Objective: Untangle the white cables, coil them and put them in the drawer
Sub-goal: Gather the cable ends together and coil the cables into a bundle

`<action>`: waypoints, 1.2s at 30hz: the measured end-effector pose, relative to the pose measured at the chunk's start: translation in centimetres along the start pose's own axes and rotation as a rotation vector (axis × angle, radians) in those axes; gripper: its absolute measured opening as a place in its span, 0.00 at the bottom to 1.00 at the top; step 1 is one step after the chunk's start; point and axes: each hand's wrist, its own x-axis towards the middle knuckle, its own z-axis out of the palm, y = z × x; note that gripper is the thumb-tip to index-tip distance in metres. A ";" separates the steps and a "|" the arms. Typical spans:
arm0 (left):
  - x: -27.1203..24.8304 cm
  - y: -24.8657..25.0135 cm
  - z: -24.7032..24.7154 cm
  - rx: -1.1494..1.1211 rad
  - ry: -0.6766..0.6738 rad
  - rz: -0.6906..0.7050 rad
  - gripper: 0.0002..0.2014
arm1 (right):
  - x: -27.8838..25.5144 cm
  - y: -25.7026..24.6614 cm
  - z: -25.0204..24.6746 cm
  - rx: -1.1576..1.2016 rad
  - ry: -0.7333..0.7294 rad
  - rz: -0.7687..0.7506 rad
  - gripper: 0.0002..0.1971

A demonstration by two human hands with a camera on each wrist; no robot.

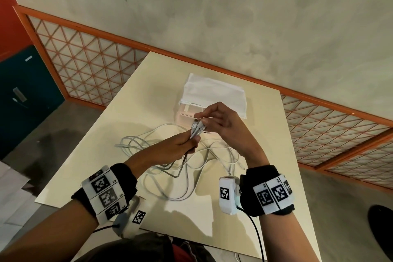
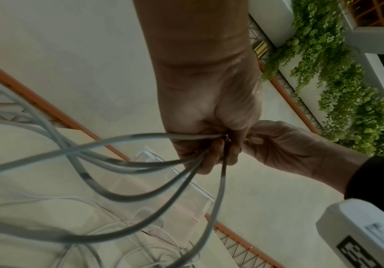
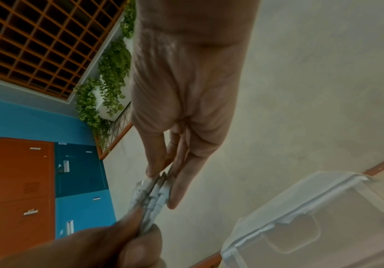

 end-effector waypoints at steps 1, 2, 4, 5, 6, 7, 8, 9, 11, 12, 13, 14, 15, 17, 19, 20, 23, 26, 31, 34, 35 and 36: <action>0.0 0.1 0.1 -0.007 0.002 -0.004 0.12 | 0.0 -0.1 0.1 -0.001 -0.005 -0.006 0.08; 0.0 0.2 0.1 -0.006 0.003 -0.006 0.12 | 0.0 -0.1 0.2 -0.011 -0.010 -0.003 0.09; 0.1 0.3 0.2 0.025 -0.001 -0.009 0.13 | 0.0 -0.1 0.4 -0.034 -0.011 0.005 0.09; 0.1 0.2 0.2 0.046 -0.006 -0.011 0.14 | 0.0 -0.2 0.5 -0.036 -0.007 0.005 0.09; 0.3 0.0 0.2 0.057 -0.005 -0.006 0.15 | 0.0 -0.2 0.5 -0.030 0.006 0.004 0.10; 0.3 0.0 0.2 0.050 0.002 0.005 0.15 | -0.1 -0.3 0.6 -0.009 0.028 0.000 0.11; 0.4 0.0 0.1 0.027 0.020 0.021 0.15 | -0.1 -0.2 0.7 0.025 0.058 -0.001 0.14; 0.5 0.0 0.1 -0.012 0.051 0.045 0.15 | -0.2 -0.2 0.9 0.066 0.092 -0.001 0.17; 0.5 0.5 -0.2 -0.099 0.134 0.103 0.14 | -0.4 0.1 1.5 0.125 0.137 0.018 0.24; 0.5 0.9 -0.4 -0.151 0.179 0.137 0.15 | -0.5 0.5 1.8 0.135 0.117 0.042 0.28; 0.5 1.2 -0.6 -0.228 0.209 0.169 0.15 | -0.6 1.1 2.1 0.134 0.063 0.074 0.34; 0.5 1.6 -0.8 -0.337 0.214 0.194 0.15 | -0.7 1.5 2.4 0.126 -0.015 0.108 0.41; 0.5 2.0 -1.1 -0.455 0.199 0.215 0.14 | -0.7 1.9 2.8 0.094 -0.097 0.138 0.44; 0.5 2.6 -1.6 -0.644 0.149 0.248 0.13 | -0.5 2.2 4.0 0.004 -0.219 0.169 0.38; 0.4 3.0 -1.8 -0.730 0.100 0.258 0.12 | -0.3 2.0 5.3 -0.043 -0.281 0.148 0.25; 0.4 3.3 -1.8 -0.752 0.081 0.265 0.12 | -0.2 1.9 5.9 -0.016 -0.295 0.132 0.20; 0.0 3.8 -2.8 -0.795 0.087 0.289 0.12 | -0.1 2.3 7.0 0.007 -0.321 0.117 0.03; -0.3 4.1 -4.4 -0.847 0.146 0.326 0.12 | 0.2 3.7 6.7 -0.125 -0.234 0.103 0.07; -0.6 4.1 -5.9 -0.882 0.251 0.341 0.13 | 0.2 4.6 4.8 -0.098 -0.196 0.137 0.15; -1.1 4.2 -7.6 -0.875 0.306 0.372 0.16 | -0.4 5.6 3.1 -0.137 -0.172 0.239 0.13; -1.3 4.2 -8.3 -0.856 0.351 0.372 0.17 | -0.8 6.1 2.5 -0.164 -0.161 0.271 0.11; -1.6 4.2 -8.8 -0.804 0.415 0.363 0.17 | -1.3 6.6 1.9 -0.185 -0.150 0.295 0.11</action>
